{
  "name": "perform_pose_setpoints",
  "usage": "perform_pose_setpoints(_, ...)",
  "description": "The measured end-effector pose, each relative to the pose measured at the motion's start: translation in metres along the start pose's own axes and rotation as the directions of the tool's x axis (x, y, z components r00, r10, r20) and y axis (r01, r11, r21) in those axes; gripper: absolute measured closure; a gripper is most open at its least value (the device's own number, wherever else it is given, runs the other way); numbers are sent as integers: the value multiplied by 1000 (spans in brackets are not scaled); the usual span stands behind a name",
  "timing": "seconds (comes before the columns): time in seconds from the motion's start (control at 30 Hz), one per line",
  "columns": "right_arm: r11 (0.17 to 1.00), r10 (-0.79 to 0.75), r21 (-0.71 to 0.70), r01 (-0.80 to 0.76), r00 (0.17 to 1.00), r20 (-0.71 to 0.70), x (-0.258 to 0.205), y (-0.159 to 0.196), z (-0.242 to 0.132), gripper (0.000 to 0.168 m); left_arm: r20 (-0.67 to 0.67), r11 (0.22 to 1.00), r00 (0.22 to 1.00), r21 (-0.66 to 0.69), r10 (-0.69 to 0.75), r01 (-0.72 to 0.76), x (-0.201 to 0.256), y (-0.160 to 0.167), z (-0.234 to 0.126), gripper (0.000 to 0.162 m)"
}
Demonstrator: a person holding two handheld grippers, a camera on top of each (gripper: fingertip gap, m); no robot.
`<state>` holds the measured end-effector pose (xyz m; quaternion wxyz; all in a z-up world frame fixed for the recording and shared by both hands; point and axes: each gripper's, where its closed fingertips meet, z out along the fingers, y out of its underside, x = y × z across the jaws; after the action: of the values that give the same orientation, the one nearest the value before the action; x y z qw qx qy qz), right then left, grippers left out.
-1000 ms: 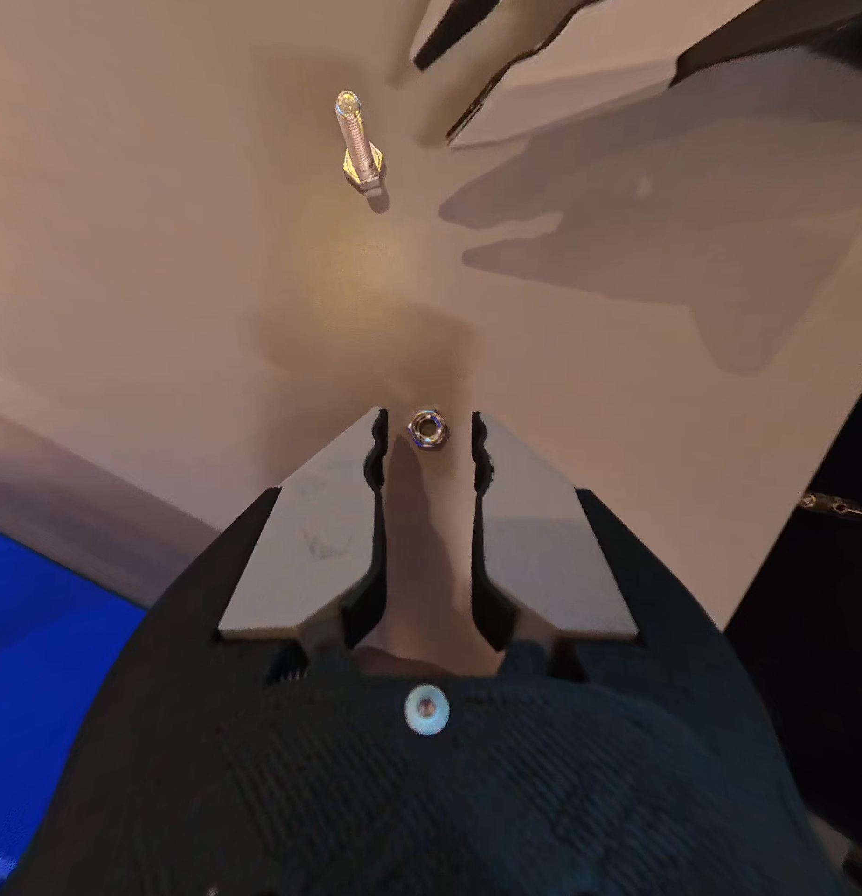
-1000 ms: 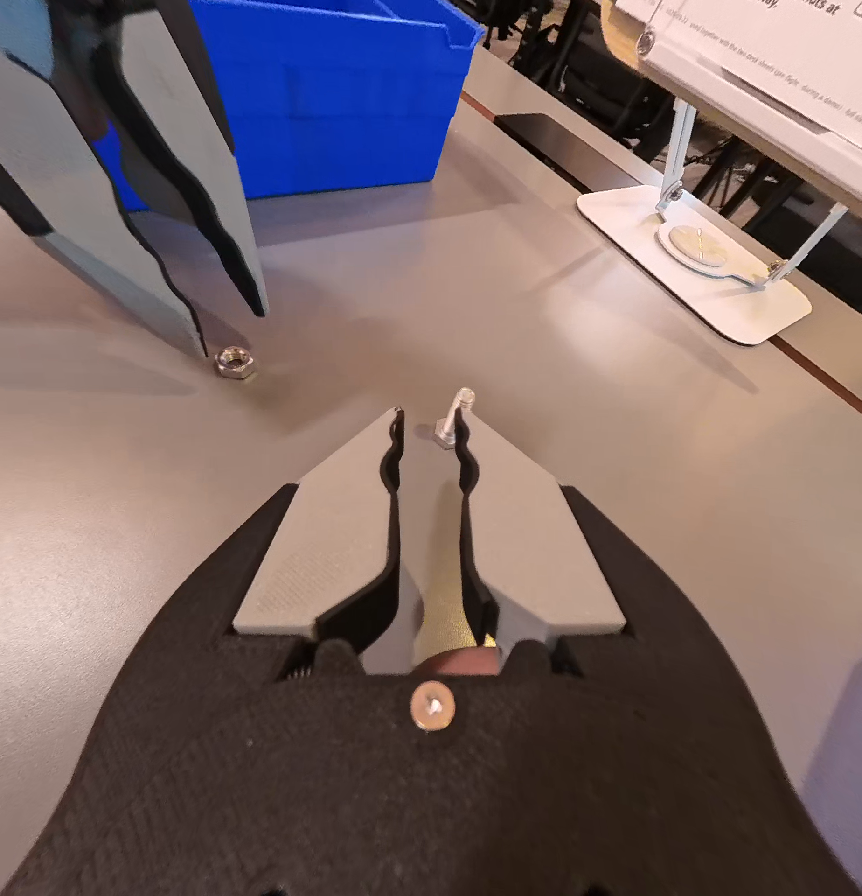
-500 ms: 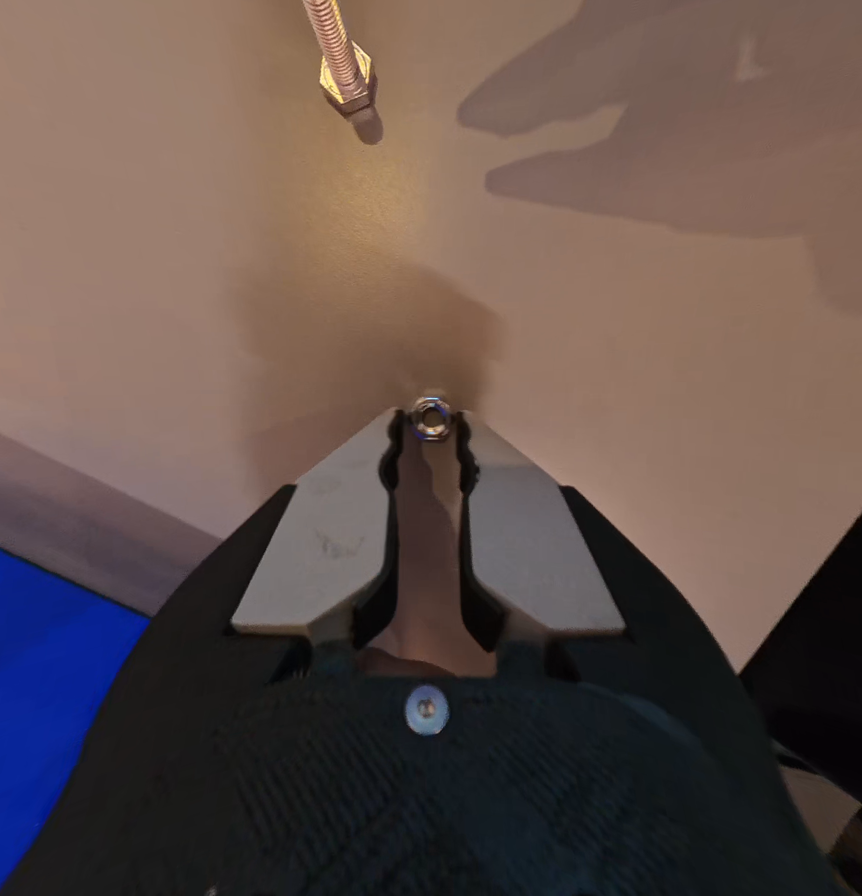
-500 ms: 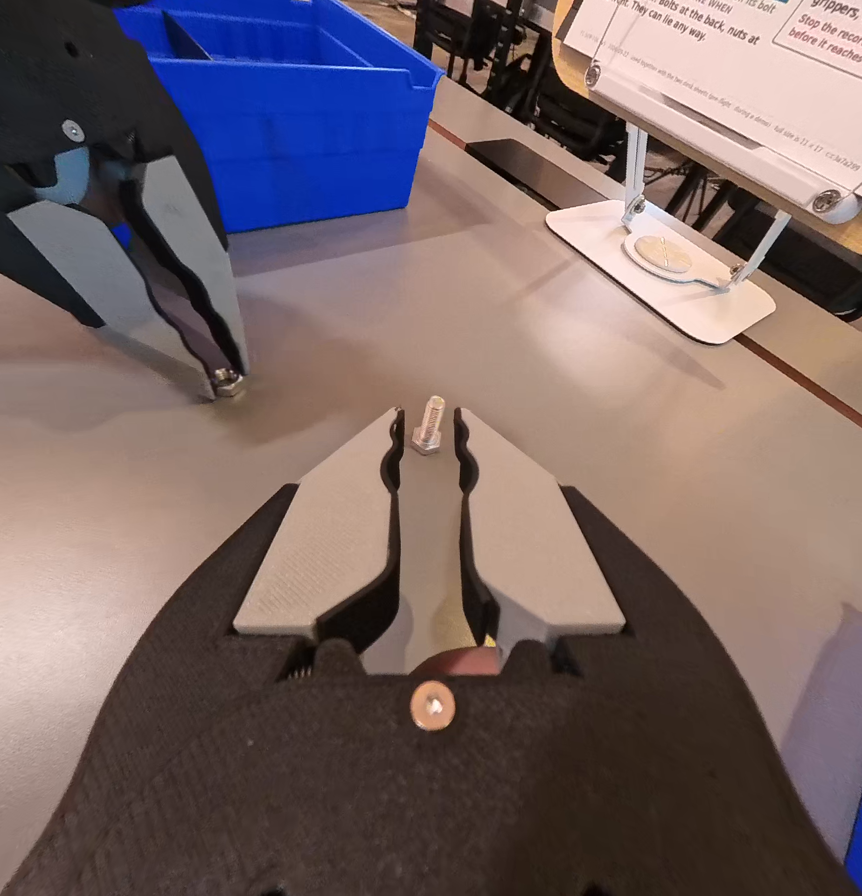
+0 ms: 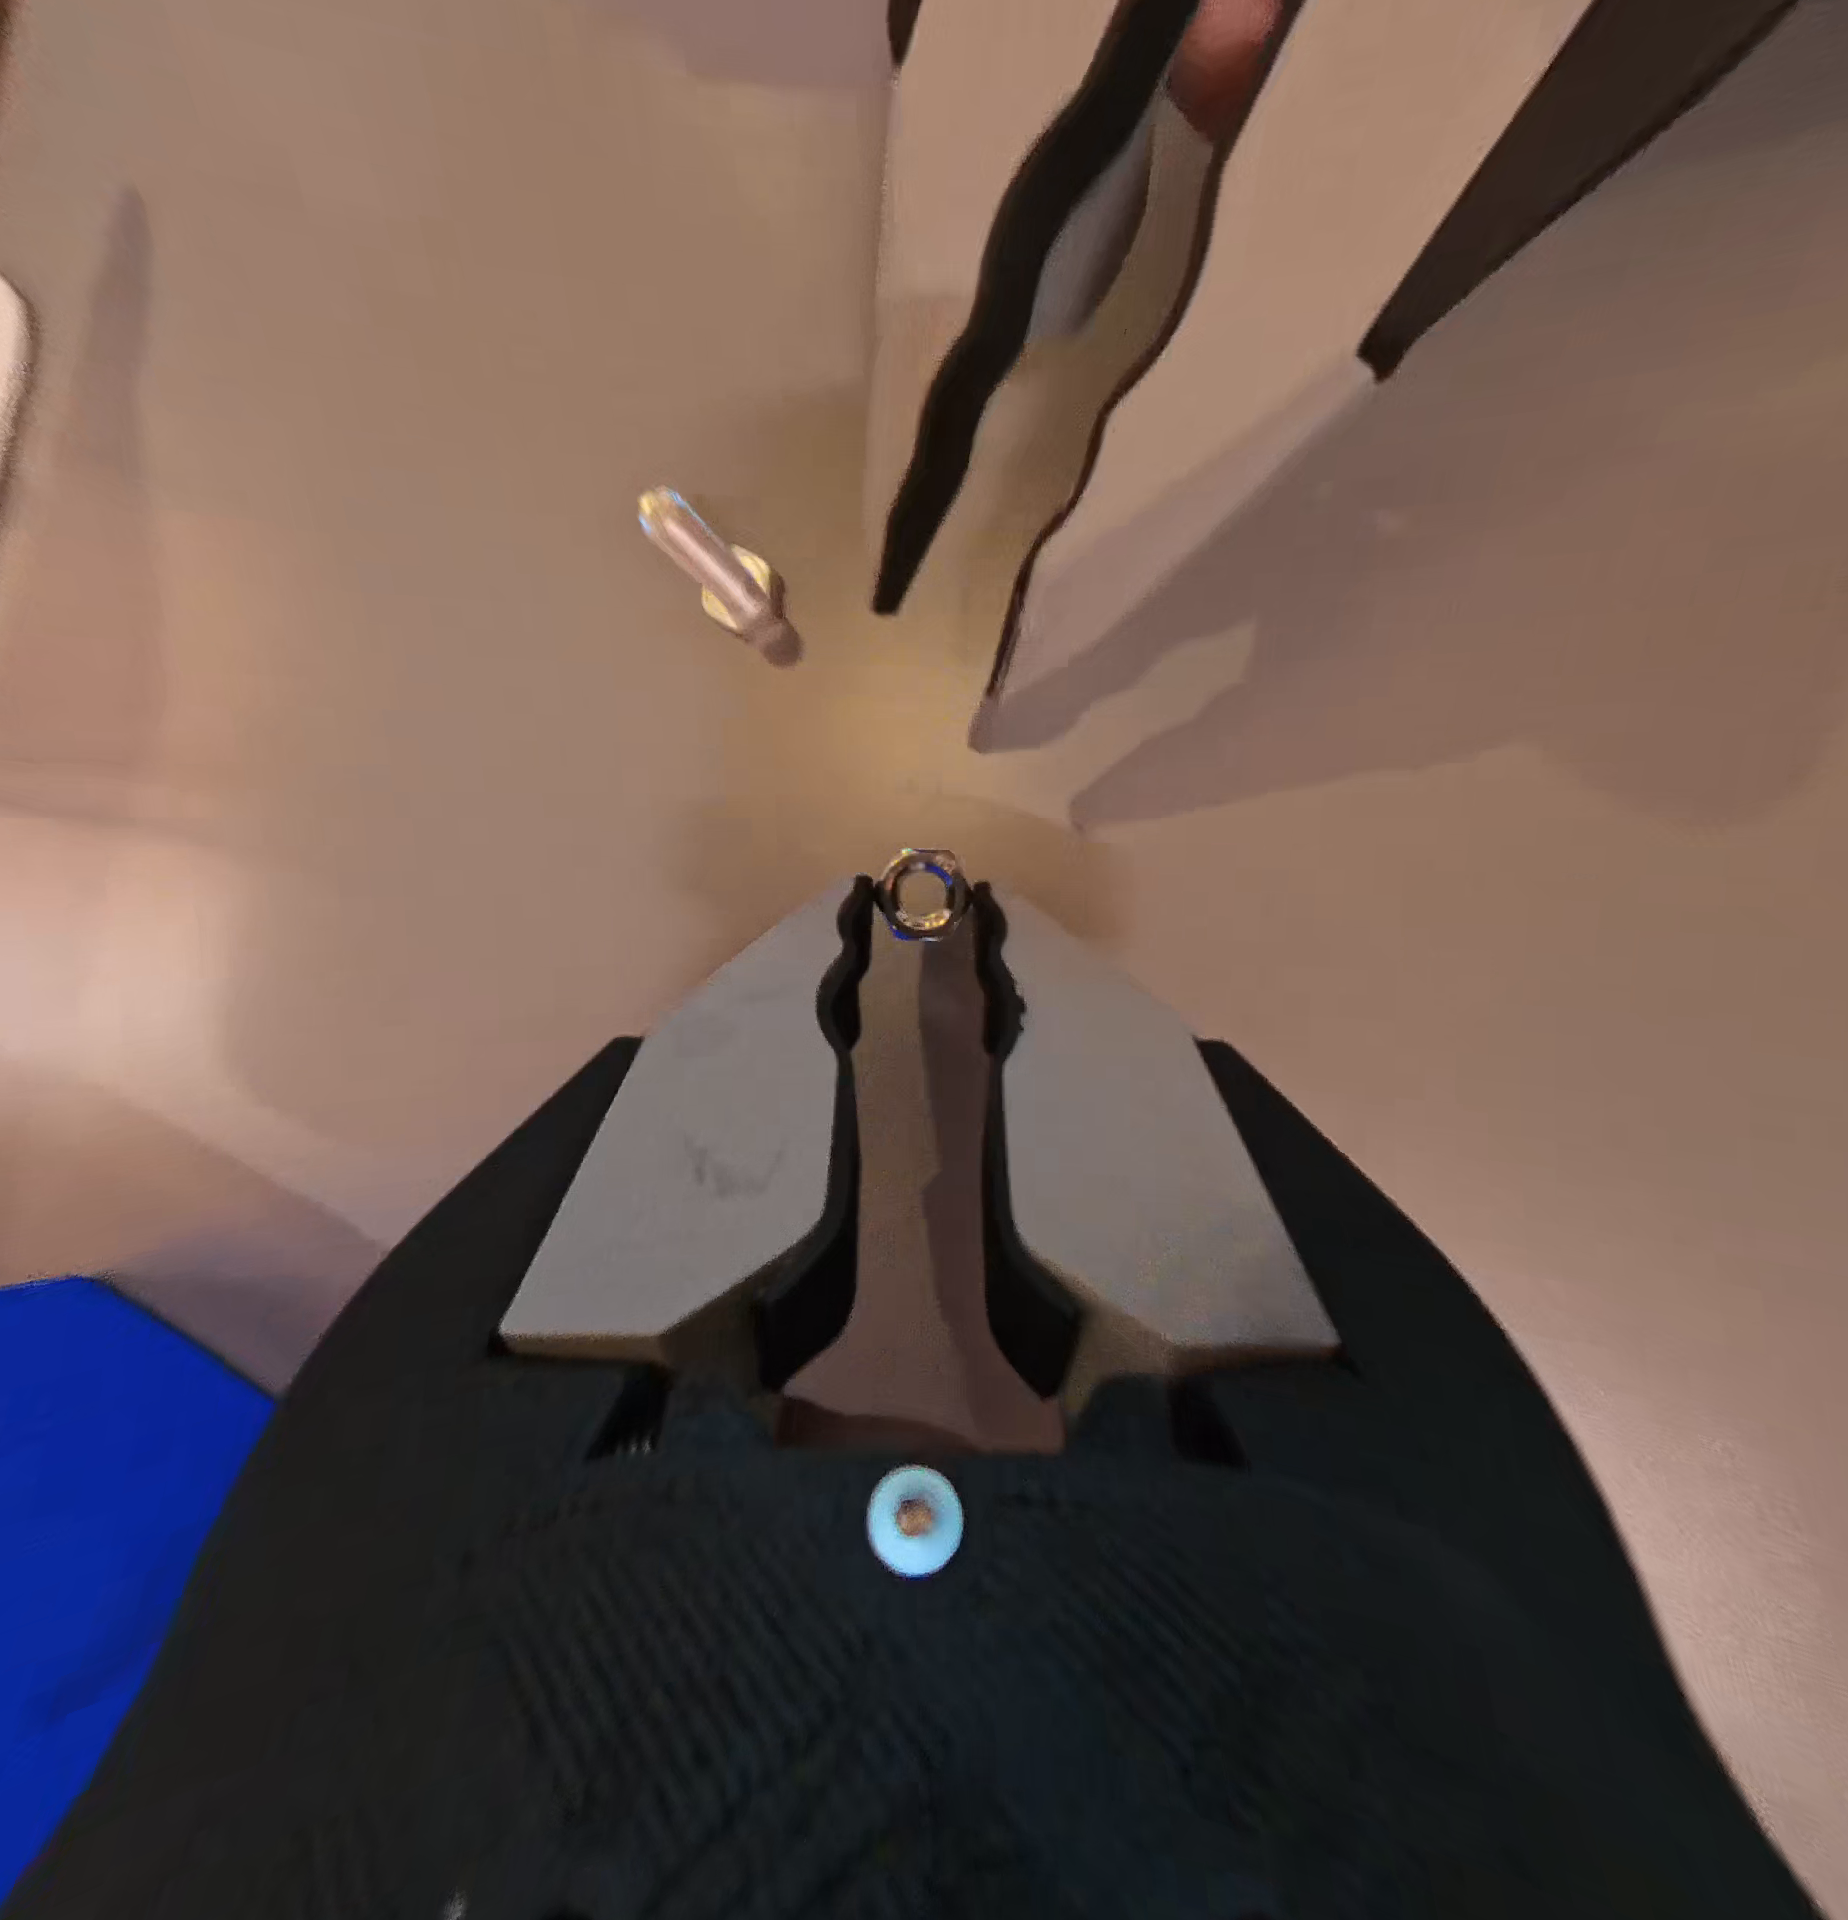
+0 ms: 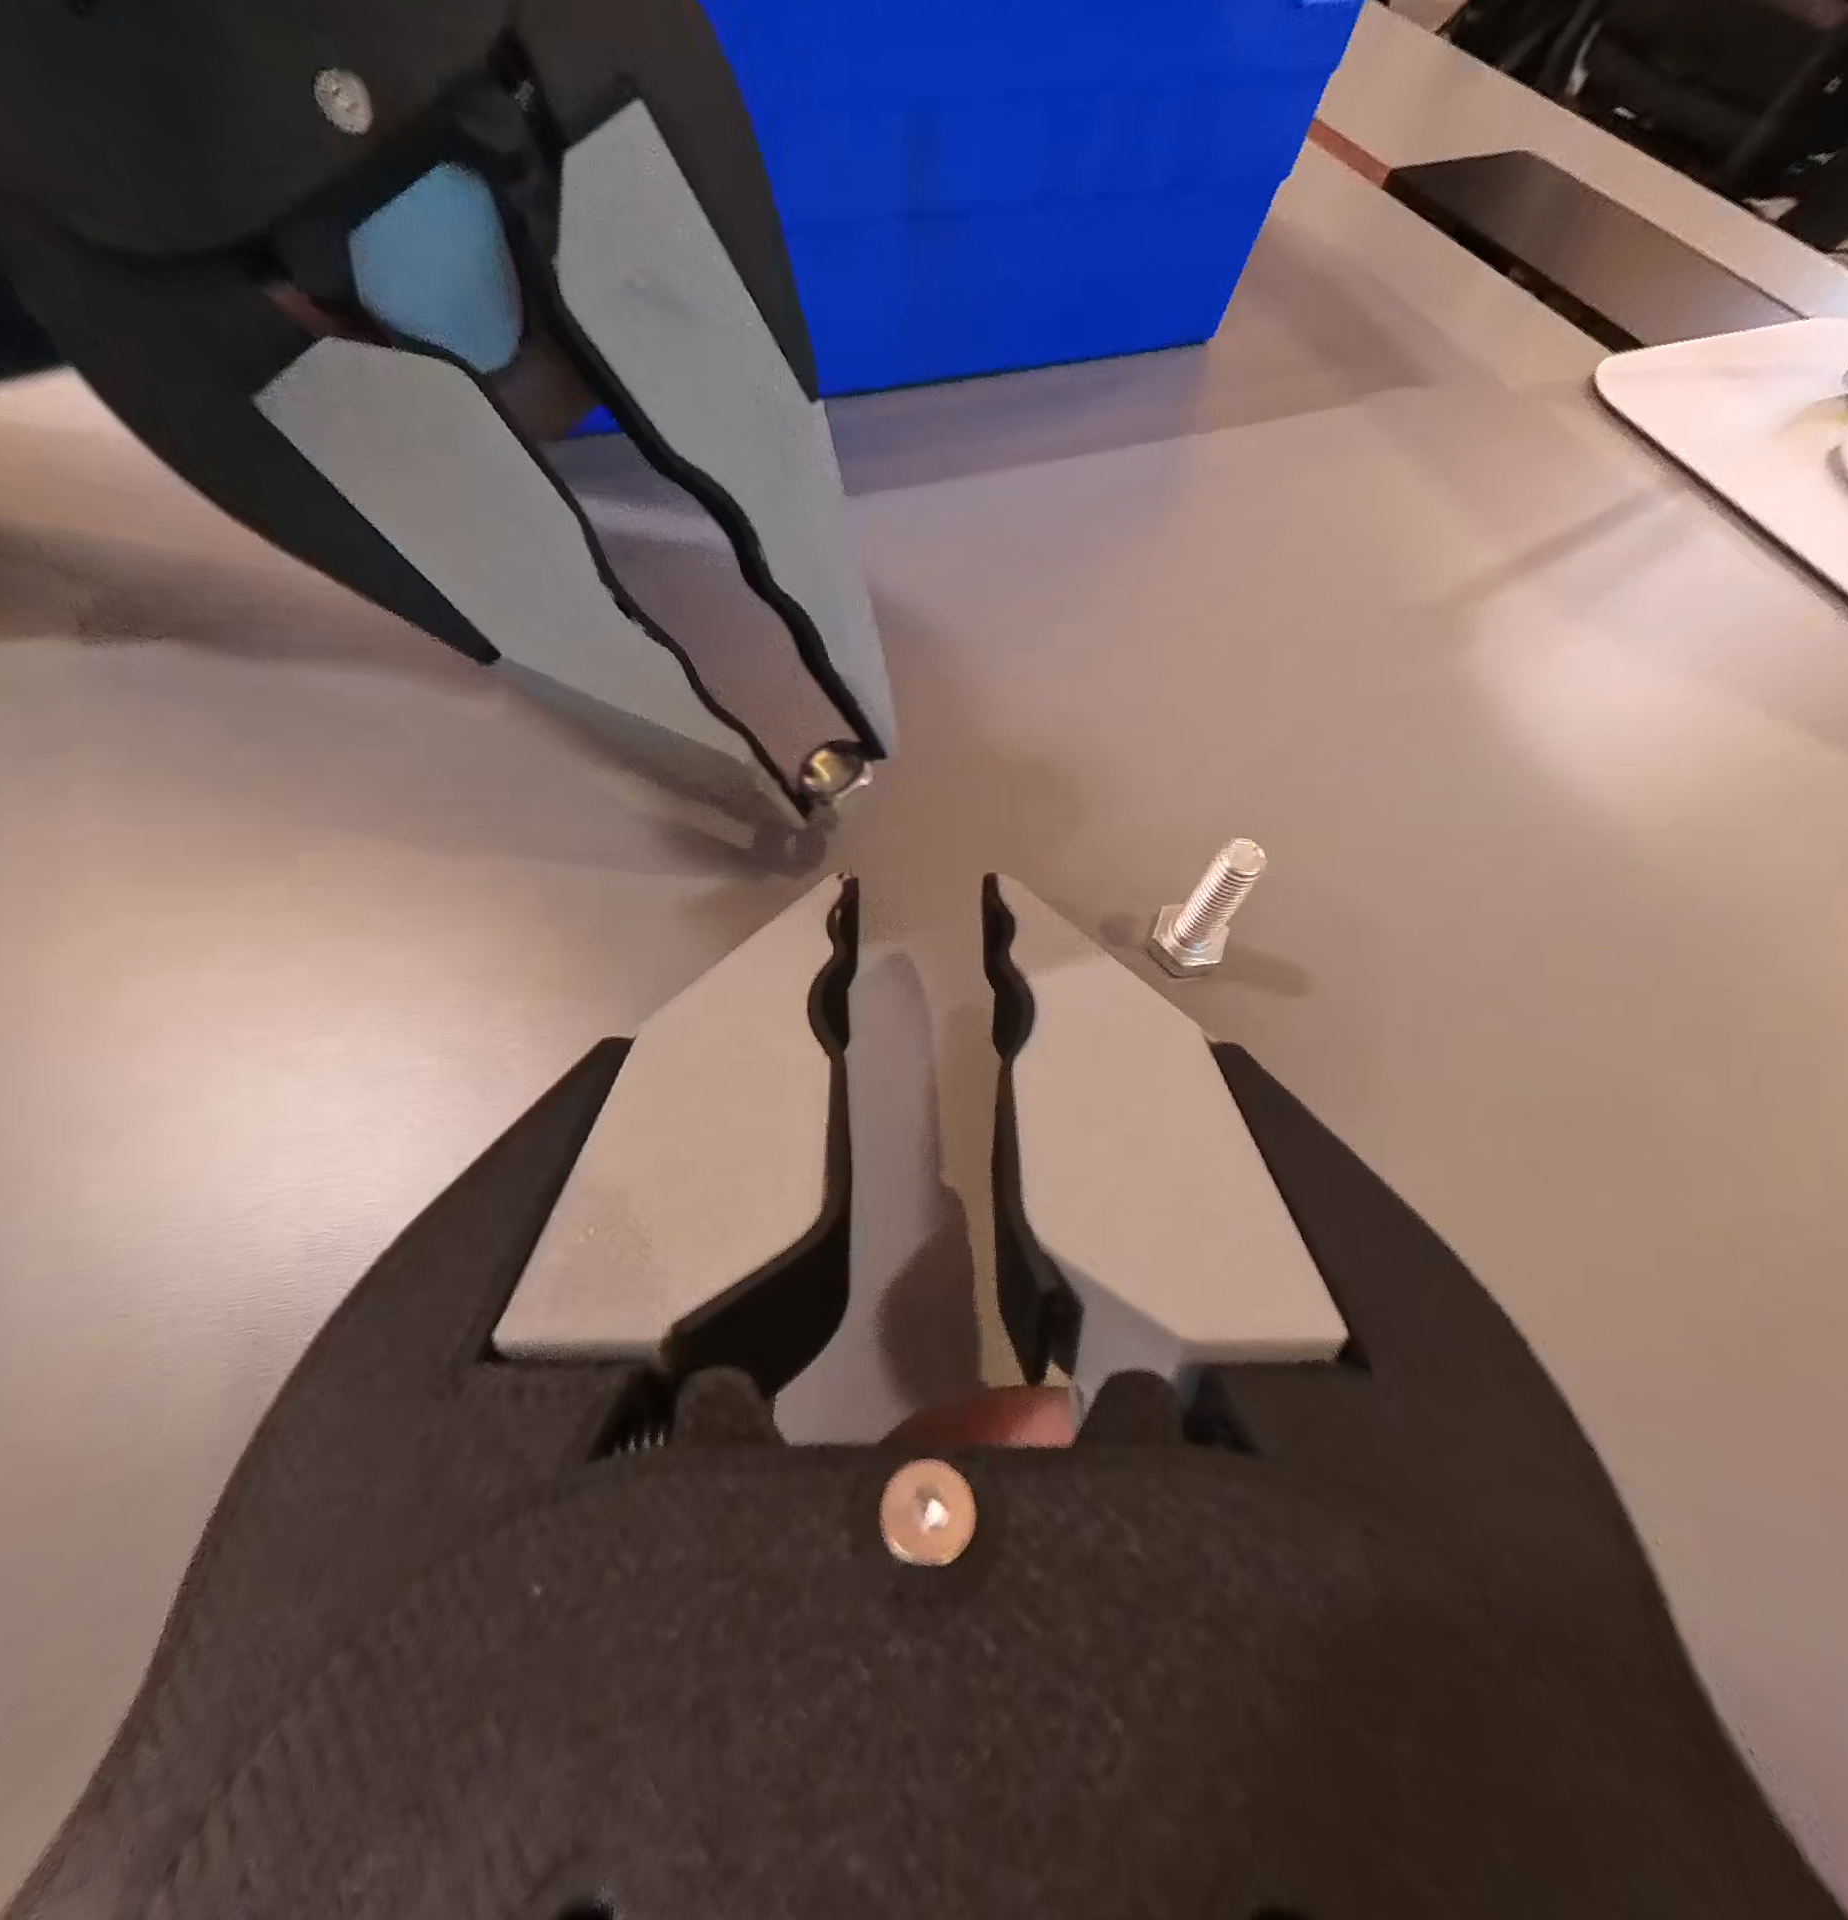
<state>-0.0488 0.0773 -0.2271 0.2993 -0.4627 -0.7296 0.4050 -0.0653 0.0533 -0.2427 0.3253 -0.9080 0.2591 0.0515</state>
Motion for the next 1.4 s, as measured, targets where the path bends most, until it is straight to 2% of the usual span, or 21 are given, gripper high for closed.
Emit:
perform_pose_setpoints(0.23, 960, 240, 95, -264, 948, 210, -9, -19, -13, 142, 162, 965, 965, 131, 206, -228, -1, -38, -11, 145)
perform_pose_setpoints(0.5, 909, 357, 99, -405, 877, 321, -11, -26, -16, 153, 186, 945, 956, 198, 226, -262, 1, -49, -14, 145)
perform_pose_setpoints(0.67, 860, 420, 106, -499, 810, 409, -12, -33, -22, 150, 172, 929, 958, 257, 228, -267, 4, -56, -20, 145)
perform_pose_setpoints(0.8, 861, 429, 89, -500, 810, 401, -12, -30, -19, 153, 149, 915, 957, 287, 250, -284, 11, -61, -21, 145)
perform_pose_setpoints(0.87, 861, 434, 79, -503, 807, 401, -12, -28, -18, 160, 183, 917, 951, 272, 248, -291, 7, -62, -19, 145)
perform_pose_setpoints(0.97, 876, 424, 84, -476, 840, 339, -3, -24, -18, 164, 182, 925, 958, 273, 222, -266, 4, -63, -14, 145)
perform_pose_setpoints(1.03, 885, 417, 116, -452, 877, 240, 15, -21, -22, 164, 222, 930, 958, 276, 182, -241, -6, -63, -12, 147)
perform_pose_setpoints(1.07, 893, 407, 135, -430, 898, 166, 27, -18, -25, 164, 243, 937, 958, 271, 153, -219, -13, -61, -10, 140)
perform_pose_setpoints(1.13, 908, 386, 168, -384, 922, 18, 51, -14, -35, 164, 260, 963, 965, 247, 41, -107, -31, -51, -4, 138)
perform_pose_setpoints(1.2, 920, 374, 175, -352, 920, -116, 71, -8, -42, 164, 152, 972, 984, 227, -96, 60, -34, -41, 11, 135)
perform_pose_setpoints(1.3, 959, 283, 107, -263, 912, -295, 90, 6, -47, 164, 35, 942, 973, 260, -229, 212, -39, -43, 29, 133)
perform_pose_setpoints(1.4, 992, 76, -55, -116, 874, -479, 106, 23, -49, 164, 30, 944, 968, 233, -249, 235, -47, -41, 48, 130)
